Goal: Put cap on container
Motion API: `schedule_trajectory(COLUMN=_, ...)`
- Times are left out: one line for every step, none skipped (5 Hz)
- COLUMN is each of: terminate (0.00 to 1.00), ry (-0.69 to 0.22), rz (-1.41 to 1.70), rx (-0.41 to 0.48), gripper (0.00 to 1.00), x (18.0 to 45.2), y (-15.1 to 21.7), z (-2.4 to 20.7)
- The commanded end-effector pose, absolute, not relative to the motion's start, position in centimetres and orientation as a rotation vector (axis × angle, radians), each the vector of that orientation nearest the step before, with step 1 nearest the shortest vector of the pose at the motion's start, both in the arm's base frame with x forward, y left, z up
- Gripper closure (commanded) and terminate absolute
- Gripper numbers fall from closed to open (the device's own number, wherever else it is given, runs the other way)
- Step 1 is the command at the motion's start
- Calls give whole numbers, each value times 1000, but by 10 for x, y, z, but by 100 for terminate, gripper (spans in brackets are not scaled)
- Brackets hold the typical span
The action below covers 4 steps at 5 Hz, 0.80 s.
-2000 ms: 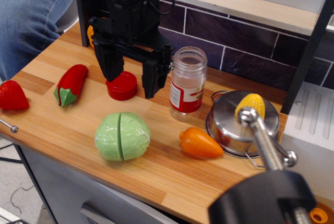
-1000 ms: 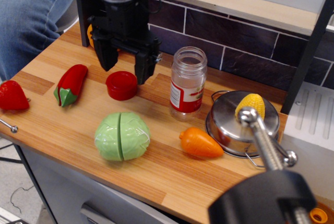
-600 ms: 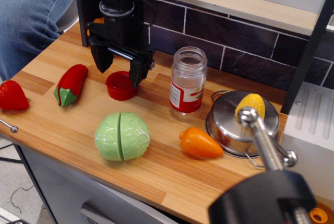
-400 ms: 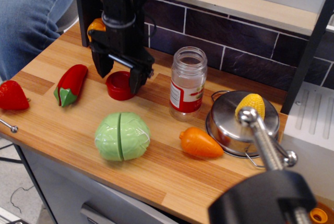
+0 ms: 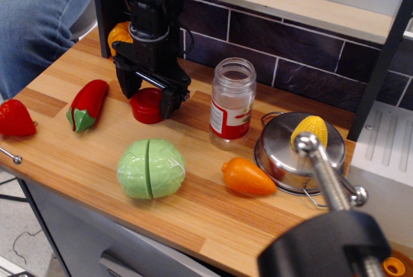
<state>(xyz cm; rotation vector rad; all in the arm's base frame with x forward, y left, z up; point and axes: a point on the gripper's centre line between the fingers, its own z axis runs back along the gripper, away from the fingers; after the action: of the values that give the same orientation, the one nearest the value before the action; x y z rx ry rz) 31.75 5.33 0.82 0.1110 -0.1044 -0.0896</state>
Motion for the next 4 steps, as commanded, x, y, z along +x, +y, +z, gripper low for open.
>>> schedule_trajectory(terminate=0, ry=-76, rz=-70, rx=79, gripper=100, x=325, y=48, z=37)
schedule_trajectory(terminate=0, ry=-25, rz=-60, rx=24, gripper=100, x=328, y=40, z=82)
schedule_trajectory(terminate=0, ry=30, rz=-52, rx=-26, gripper=100, x=329, y=31, z=127)
schedule_trajectory(terminate=0, ry=-6, rz=-30, rx=-94, gripper=100, x=330, y=17, z=145)
